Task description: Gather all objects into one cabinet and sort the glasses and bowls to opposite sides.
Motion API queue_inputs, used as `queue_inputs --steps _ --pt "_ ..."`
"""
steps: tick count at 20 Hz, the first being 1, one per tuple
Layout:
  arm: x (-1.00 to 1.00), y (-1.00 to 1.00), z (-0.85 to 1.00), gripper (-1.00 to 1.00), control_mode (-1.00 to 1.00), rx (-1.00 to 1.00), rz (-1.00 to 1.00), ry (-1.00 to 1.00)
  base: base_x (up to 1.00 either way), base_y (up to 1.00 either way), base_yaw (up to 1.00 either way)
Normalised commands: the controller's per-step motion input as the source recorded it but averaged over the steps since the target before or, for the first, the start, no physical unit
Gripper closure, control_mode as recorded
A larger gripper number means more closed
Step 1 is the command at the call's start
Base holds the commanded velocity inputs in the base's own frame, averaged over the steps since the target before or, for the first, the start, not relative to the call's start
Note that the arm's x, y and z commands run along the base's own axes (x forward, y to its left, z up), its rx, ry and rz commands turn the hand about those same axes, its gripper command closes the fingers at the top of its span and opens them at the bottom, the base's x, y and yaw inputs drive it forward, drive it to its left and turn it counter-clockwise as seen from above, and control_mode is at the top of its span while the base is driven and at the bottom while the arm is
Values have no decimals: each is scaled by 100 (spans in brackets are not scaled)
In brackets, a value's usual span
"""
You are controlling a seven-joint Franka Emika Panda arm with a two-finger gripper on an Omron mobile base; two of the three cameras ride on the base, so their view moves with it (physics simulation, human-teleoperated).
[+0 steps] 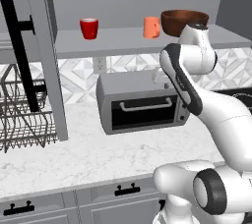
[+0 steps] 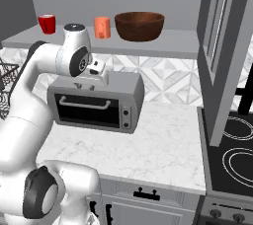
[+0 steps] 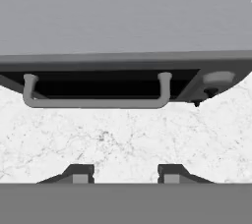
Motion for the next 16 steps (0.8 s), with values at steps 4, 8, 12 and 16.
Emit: queue_inputs --steps 4,8,12,16 --pt "-14 6 9 -100 -100 -5 0 -30 0 0 0" --pt "-74 3 72 -100 -100 -13 3 -67 0 0 0" --pt "-96 0 98 -100 -100 -2 0 -42 0 0 0" --pt "-96 0 82 -100 -100 -1 0 -31 0 0 0"
